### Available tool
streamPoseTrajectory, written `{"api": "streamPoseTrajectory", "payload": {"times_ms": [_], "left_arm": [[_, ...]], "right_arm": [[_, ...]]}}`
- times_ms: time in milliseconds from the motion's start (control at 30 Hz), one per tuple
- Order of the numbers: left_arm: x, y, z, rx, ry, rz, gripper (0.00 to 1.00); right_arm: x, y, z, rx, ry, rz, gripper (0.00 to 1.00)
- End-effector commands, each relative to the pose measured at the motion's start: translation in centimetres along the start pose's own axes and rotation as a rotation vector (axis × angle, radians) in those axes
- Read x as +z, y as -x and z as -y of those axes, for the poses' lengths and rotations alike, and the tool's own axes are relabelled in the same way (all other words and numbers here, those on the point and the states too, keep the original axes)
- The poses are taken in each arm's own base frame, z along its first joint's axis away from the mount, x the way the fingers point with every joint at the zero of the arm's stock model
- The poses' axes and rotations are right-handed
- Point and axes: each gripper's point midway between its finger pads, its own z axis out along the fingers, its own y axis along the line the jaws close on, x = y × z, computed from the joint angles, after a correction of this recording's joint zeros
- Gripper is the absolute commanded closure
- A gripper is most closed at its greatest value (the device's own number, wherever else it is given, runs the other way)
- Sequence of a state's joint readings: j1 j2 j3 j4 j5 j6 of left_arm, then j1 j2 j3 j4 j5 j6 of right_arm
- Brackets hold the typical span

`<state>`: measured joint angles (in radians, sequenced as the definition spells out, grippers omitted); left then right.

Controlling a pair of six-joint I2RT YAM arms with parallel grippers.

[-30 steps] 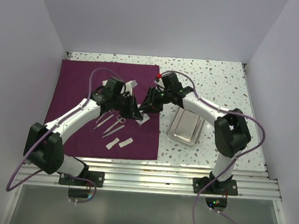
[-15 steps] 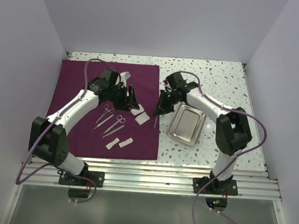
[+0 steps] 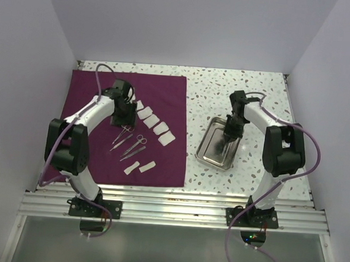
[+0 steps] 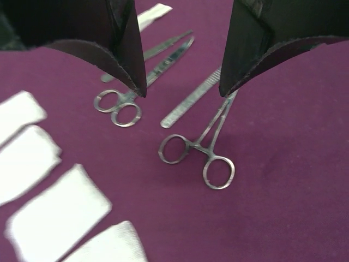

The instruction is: Prepare the surgical pack

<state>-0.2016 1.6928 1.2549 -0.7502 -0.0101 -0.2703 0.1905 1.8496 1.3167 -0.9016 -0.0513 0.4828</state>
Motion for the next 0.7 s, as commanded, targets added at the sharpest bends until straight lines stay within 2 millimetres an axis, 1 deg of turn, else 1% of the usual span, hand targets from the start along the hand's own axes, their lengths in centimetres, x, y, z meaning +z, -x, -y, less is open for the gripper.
{"api": "streamPoseTrajectory", "payload": {"times_ms": [0, 100, 200, 233, 267, 333, 367, 400, 433, 467, 500, 533, 567, 600, 667], "left_arm": [[0.6, 1.0, -2.1, 0.066, 0.114, 0.011, 0.41], [1.3, 0.7, -3.1, 0.090, 0.165, -0.007, 0.47], [1.4, 0.3, -3.7, 0.103, 0.195, -0.023, 0.51], [1.5, 0.0, -3.7, 0.106, 0.196, -0.029, 0.53], [1.4, -0.4, -3.8, 0.109, 0.195, -0.035, 0.55], [1.0, -0.9, -3.7, 0.101, 0.182, -0.032, 0.56], [1.1, -1.7, -3.6, 0.097, 0.173, -0.048, 0.57], [1.0, -2.2, -3.6, 0.097, 0.167, -0.054, 0.59], [0.4, -2.4, -3.6, 0.093, 0.163, -0.045, 0.61], [0.5, -3.5, -3.7, 0.092, 0.163, -0.063, 0.65], [0.4, -4.0, -3.7, 0.089, 0.156, -0.069, 0.66], [0.0, -4.2, -3.7, 0.086, 0.149, -0.061, 0.66], [0.1, -5.0, -3.5, 0.082, 0.134, -0.079, 0.67], [0.0, -5.3, -3.3, 0.080, 0.121, -0.085, 0.68], [-0.2, -5.7, -2.7, 0.082, 0.084, -0.087, 0.67]], "right_arm": [[0.6, 0.2, 0.5, -0.031, -0.049, 0.008, 0.97], [0.9, 0.3, 0.5, -0.040, -0.052, 0.001, 0.89], [0.7, 0.3, 0.5, -0.048, -0.051, 0.003, 0.76], [0.7, 0.3, 0.5, -0.049, -0.051, 0.003, 0.69], [0.4, 0.3, 0.5, -0.052, -0.047, 0.010, 0.67], [0.0, 0.3, 0.5, -0.059, -0.043, 0.012, 0.61], [-0.5, 0.5, 0.3, -0.065, -0.034, 0.029, 0.59], [-0.9, 0.6, 0.2, -0.070, -0.029, 0.036, 0.58], [-1.2, 0.5, 0.1, -0.082, -0.021, 0.032, 0.57], [-1.7, 0.6, -0.2, -0.091, -0.012, 0.043, 0.57], [-2.2, 0.6, -0.4, -0.097, 0.001, 0.050, 0.57], [-2.6, 0.4, -0.8, -0.115, 0.023, 0.049, 0.57], [-3.1, 0.3, -1.3, -0.127, 0.041, 0.062, 0.56], [-3.3, 0.1, -1.6, -0.136, 0.054, 0.067, 0.56], [-3.4, -0.5, -2.3, -0.150, 0.090, 0.059, 0.56]]}}
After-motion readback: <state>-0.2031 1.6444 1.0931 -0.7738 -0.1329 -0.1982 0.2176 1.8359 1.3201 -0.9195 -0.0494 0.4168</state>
